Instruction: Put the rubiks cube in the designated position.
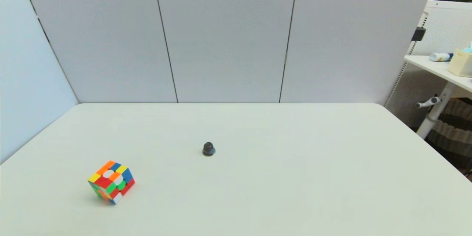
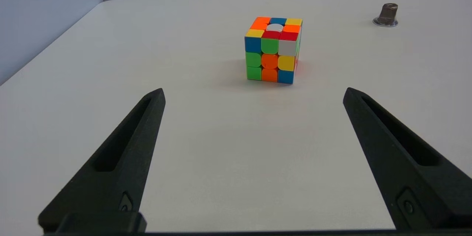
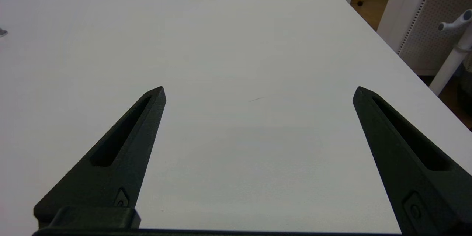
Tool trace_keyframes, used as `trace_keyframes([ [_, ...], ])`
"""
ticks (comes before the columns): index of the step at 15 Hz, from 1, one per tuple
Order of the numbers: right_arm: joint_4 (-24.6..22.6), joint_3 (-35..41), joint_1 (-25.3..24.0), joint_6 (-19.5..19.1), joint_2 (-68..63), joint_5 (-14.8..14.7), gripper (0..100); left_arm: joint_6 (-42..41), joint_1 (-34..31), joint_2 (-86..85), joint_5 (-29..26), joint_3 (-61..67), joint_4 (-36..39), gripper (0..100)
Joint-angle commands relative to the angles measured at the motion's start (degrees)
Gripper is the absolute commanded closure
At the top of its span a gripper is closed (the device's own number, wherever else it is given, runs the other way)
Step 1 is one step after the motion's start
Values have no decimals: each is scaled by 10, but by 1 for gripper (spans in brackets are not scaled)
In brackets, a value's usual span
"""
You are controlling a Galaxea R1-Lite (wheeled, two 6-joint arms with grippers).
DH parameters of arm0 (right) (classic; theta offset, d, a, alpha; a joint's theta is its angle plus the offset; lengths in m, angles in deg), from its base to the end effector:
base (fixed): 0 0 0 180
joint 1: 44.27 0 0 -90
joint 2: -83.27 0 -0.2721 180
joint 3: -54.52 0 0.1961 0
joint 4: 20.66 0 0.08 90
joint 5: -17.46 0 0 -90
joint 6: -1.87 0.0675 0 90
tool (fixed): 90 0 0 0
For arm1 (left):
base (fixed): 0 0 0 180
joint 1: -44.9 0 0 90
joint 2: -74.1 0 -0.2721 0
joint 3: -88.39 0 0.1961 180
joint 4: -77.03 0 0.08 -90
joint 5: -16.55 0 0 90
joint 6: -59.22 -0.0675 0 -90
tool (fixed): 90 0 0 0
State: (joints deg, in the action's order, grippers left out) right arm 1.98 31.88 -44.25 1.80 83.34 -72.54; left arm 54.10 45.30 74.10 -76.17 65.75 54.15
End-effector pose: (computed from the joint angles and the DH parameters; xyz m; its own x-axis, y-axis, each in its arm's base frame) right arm 0.0563 0.0000 0.0756 1.0000 -0.0003 0.0012 0.0004 1.0000 -0.0012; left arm 0.0563 -0.0036 0.0749 0.9985 -0.0544 -0.0042 0.0546 0.9945 0.0890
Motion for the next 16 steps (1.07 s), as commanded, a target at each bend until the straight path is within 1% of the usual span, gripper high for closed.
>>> trace_keyframes([
  [1,0,0,0,0,-1,0,0,0,-1,1,0,0,0,0],
  [16,0,0,1,0,-1,0,0,0,-1,1,0,0,-1,0],
])
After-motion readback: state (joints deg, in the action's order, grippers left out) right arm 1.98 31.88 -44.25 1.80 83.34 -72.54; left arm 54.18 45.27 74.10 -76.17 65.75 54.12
